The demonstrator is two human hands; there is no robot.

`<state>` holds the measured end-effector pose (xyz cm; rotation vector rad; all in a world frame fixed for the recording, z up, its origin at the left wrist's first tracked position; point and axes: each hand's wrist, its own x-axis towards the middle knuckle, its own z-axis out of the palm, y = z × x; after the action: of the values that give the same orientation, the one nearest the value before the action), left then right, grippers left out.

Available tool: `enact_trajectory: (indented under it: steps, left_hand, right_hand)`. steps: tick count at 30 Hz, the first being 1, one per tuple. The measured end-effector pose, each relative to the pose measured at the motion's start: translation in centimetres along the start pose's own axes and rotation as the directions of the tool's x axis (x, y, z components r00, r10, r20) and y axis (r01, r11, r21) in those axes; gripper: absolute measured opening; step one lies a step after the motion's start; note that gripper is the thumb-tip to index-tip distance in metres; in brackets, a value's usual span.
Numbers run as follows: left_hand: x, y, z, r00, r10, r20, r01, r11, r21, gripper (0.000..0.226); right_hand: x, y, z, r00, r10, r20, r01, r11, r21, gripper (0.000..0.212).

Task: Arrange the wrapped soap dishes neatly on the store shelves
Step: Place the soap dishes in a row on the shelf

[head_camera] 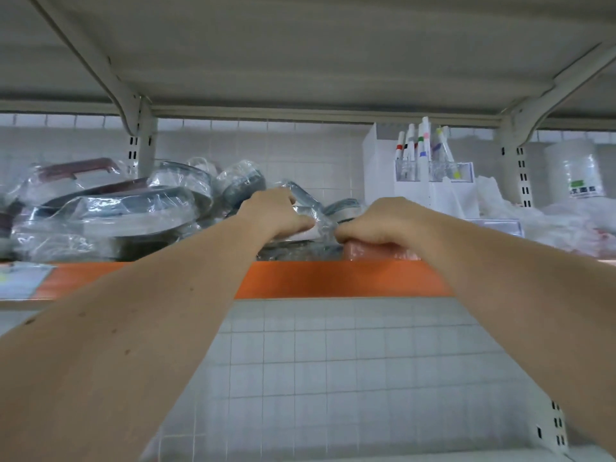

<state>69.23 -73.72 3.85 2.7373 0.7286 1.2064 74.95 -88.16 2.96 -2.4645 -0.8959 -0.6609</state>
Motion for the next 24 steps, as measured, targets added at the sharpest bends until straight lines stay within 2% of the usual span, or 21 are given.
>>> enact_trajectory:
  steps: [3, 6, 9, 11, 13, 15, 17, 18, 20, 24]
  left_hand:
    - [-1.1, -0.1, -1.4, 0.995, 0.096, 0.013, -0.095, 0.994, -0.060, 0.028]
    - [-1.8, -0.4, -2.9, 0.988, 0.145, 0.050, -0.137, 0.982, -0.132, 0.038]
    - [-2.0, -1.2, -4.1, 0.983, 0.144, 0.114, -0.098, 0.936, -0.338, 0.026]
    - [-2.1, -1.3, -4.7, 0.981, 0.125, 0.151, -0.058, 0.921, -0.385, 0.011]
    - [-1.9, -1.0, -4.4, 0.980, 0.124, 0.158, -0.084, 0.967, -0.240, 0.015]
    - [-2.4, 0.0, -3.1, 0.970, 0.152, 0.187, -0.151, 0.988, -0.016, 0.039]
    - [-2.9, 0.8, -1.5, 0.965, 0.199, 0.170, -0.222, 0.967, 0.126, 0.065]
    - [-3.1, 1.0, -1.1, 0.962, 0.240, 0.129, -0.260, 0.950, 0.171, 0.068]
    - [-3.3, 0.9, -1.6, 0.960, 0.271, 0.063, -0.277, 0.951, 0.136, 0.065]
    - [-3.6, 0.1, -5.0, 0.978, 0.205, 0.024, -0.201, 0.972, -0.123, 0.058]
  right_hand:
    - [0.0, 0.8, -0.6, 0.998, 0.063, -0.010, -0.060, 0.979, 0.193, 0.037]
    - [0.4, 1.2, -1.1, 0.994, 0.037, -0.102, -0.013, 0.972, 0.233, 0.039]
    - [0.4, 1.3, -1.9, 0.976, 0.021, -0.215, 0.038, 0.963, 0.268, 0.040]
    - [0.3, 1.4, -2.2, 0.970, 0.021, -0.241, 0.049, 0.958, 0.283, 0.040]
    - [0.2, 1.5, -2.3, 0.973, 0.005, -0.230, 0.057, 0.963, 0.262, 0.043]
    - [0.0, 1.5, -2.0, 0.978, -0.012, -0.206, 0.061, 0.971, 0.232, 0.046]
    - [-0.2, 1.5, -1.7, 0.984, -0.013, -0.180, 0.055, 0.972, 0.230, 0.047]
    - [-0.3, 1.4, -1.6, 0.985, -0.013, -0.172, 0.054, 0.970, 0.238, 0.047]
    - [-0.6, 1.4, -1.9, 0.985, -0.010, -0.175, 0.058, 0.960, 0.273, 0.046]
    - [-1.0, 1.4, -3.1, 0.971, 0.023, -0.236, 0.070, 0.923, 0.377, 0.041]
